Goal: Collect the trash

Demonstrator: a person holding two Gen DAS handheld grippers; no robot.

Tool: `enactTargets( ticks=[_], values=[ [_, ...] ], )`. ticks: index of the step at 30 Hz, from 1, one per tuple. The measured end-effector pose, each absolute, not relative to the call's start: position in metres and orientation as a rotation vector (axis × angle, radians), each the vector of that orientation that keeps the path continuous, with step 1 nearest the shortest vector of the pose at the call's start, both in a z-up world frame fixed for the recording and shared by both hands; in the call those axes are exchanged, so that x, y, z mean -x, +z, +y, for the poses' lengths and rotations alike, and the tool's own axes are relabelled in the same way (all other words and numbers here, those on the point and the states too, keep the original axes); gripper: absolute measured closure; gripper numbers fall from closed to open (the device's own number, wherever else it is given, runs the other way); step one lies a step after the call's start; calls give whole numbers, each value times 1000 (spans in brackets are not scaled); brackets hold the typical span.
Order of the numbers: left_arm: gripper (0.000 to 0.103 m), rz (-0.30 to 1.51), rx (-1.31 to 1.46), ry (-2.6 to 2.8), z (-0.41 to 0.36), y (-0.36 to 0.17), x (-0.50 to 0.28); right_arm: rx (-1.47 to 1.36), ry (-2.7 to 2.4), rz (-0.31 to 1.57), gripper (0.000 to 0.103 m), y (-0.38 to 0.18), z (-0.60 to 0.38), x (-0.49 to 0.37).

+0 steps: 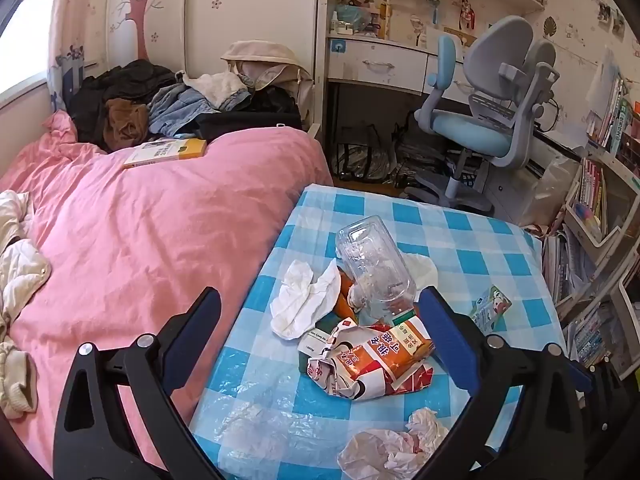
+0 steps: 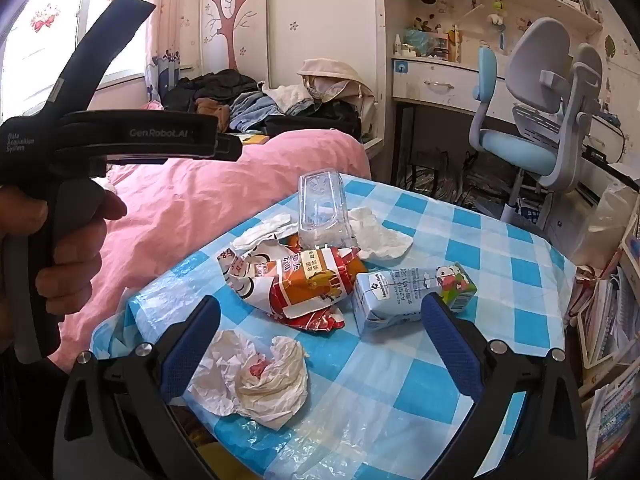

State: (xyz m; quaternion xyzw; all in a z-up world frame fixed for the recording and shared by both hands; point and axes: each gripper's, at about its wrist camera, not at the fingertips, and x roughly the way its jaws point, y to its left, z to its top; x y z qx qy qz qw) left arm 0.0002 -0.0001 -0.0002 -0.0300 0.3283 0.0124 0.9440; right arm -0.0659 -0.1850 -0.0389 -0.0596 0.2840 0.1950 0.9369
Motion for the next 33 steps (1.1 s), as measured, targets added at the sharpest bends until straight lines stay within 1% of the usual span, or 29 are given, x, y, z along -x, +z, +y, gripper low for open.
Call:
enactTargets(
  ticks=[33],
  values=[
    [8,670,48,25,-2,-3,0,100,396,564,7,-37,-187,66]
  ],
)
